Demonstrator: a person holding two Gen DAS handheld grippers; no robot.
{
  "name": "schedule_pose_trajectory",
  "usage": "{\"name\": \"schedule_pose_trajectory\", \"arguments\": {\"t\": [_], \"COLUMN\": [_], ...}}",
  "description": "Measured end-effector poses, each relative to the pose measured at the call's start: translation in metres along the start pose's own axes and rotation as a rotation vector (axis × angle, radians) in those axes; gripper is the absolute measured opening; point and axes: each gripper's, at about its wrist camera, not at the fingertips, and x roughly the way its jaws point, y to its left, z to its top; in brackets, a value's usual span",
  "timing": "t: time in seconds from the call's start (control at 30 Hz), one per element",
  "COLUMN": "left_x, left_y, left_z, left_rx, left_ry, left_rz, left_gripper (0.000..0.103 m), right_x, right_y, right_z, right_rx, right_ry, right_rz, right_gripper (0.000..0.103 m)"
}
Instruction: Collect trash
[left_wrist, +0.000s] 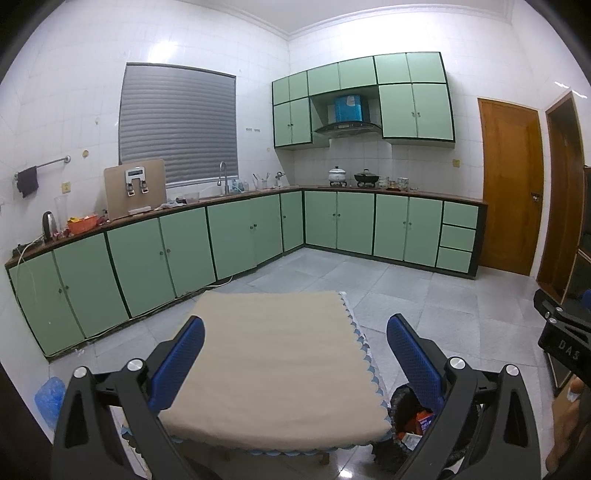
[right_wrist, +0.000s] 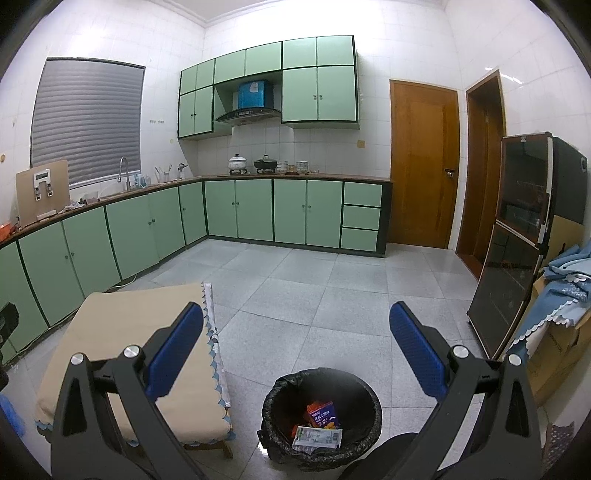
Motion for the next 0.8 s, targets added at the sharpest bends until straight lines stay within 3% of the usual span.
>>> {"name": "schedule_pose_trajectory", "arguments": {"t": [0.8], "left_x": [-0.0008], "left_y": [0.0006], "left_z": [-0.001], "left_rx": [0.001], "left_ry": [0.001], "left_rz": [0.008], "left_gripper": [0.097], "right_x": [-0.0026], "right_y": [0.0043], "right_z": [0.0006], "right_rx": [-0.002], "right_ry": [-0.005], "right_rz": [0.004], "right_gripper": [0.098]}}
